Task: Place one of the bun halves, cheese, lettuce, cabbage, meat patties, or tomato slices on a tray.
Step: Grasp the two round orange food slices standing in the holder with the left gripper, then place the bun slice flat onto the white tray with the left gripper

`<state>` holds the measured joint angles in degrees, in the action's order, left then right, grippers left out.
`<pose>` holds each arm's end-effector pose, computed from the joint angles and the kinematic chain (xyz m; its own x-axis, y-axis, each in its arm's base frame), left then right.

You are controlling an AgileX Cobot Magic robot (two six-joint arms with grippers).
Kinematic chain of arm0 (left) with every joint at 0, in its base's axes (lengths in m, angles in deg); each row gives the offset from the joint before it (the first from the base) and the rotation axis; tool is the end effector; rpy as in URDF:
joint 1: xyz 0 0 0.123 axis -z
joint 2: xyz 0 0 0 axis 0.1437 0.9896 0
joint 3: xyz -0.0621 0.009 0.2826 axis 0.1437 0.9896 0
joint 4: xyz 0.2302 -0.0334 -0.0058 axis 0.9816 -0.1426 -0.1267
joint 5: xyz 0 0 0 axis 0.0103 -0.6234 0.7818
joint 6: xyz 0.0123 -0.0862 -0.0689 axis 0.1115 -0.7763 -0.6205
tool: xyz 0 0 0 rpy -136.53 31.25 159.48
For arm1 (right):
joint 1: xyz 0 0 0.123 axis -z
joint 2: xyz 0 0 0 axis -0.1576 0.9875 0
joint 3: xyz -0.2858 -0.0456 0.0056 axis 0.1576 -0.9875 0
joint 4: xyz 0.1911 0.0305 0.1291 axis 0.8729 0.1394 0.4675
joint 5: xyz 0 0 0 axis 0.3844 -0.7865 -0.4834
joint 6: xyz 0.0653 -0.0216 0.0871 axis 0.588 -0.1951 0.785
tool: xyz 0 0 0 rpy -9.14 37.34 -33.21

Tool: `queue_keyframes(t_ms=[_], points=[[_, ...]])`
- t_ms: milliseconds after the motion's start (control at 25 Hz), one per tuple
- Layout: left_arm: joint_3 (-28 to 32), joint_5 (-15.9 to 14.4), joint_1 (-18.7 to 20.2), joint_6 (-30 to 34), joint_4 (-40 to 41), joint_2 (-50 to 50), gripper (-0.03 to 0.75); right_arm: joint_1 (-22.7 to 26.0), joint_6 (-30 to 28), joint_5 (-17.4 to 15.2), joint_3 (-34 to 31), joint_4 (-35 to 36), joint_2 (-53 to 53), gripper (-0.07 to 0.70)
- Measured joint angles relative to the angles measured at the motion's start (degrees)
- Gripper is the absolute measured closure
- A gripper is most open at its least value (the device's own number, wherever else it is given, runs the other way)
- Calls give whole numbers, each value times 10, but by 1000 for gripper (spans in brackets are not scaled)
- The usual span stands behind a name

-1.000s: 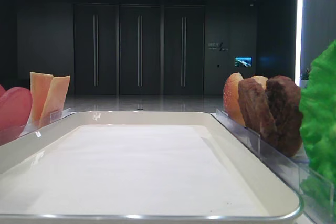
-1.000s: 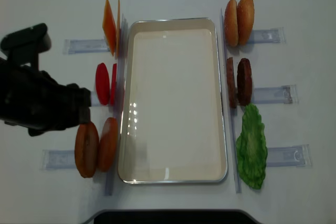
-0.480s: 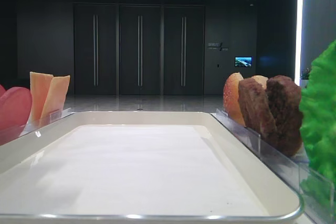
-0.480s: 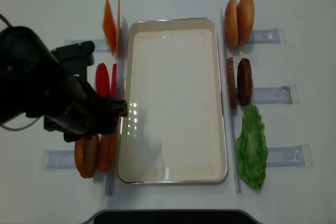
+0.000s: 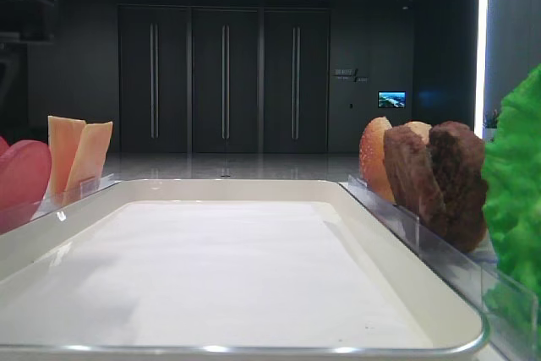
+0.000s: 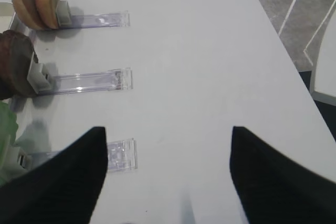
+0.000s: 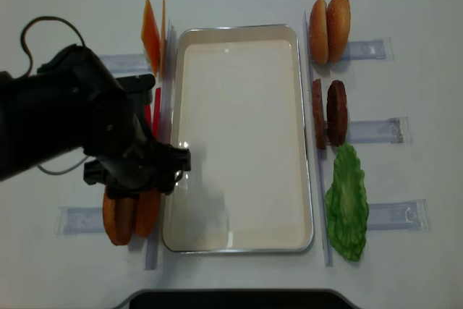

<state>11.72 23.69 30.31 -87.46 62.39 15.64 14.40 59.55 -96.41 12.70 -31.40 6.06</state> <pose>0.1914 -0.1334 0.1908 -0.9791 -0.0943 -0.1800 -0.0985 0.9950 0.0144 -0.0139 0.0044 0.2535 -0.5071 -0.0010 -0.8619 0.0448 0.9986 -0.0275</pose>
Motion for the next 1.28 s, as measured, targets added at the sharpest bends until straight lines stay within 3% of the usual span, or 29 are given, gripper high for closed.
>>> queue_keyframes(t_ms=[80, 120, 160, 200, 360, 440, 520, 600, 680, 840, 920, 1040, 1280], points=[[0, -1, 0, 5, 0, 7, 339, 0, 0, 0, 0, 0, 0, 160], [0, -11, 0, 13, 7, 6, 516, 0, 0, 0, 0, 0, 0, 160], [0, -11, 0, 13, 7, 6, 516, 0, 0, 0, 0, 0, 0, 160], [0, -21, 0, 17, 13, 3, 566, 0, 0, 0, 0, 0, 0, 160], [-19, -31, 0, 22, 15, -18, 577, 0, 0, 0, 0, 0, 0, 160], [-46, -43, 0, 29, 14, -29, 577, 0, 0, 0, 0, 0, 0, 160], [-81, -36, 0, 32, 1, -35, 591, 0, 0, 0, 0, 0, 0, 160], [-110, -21, 0, 40, -12, -37, 591, 0, 0, 0, 0, 0, 0, 160], [-116, 12, 0, 45, -33, -37, 591, 0, 0, 0, 0, 0, 0, 160], [-101, 110, 0, 80, -85, -34, 591, 0, 0, 0, 0, 0, 0, 160], [-94, 149, -2, 135, -129, -24, 591, 0, 0, 0, 0, 0, 0, 160], [-91, 184, -17, 257, -253, 9, 592, 0, 0, 0, 0, 1, 0, 160], [-89, 204, -67, 546, -543, 65, 592, 0, 0, 0, 0, 4, 0, 160]])
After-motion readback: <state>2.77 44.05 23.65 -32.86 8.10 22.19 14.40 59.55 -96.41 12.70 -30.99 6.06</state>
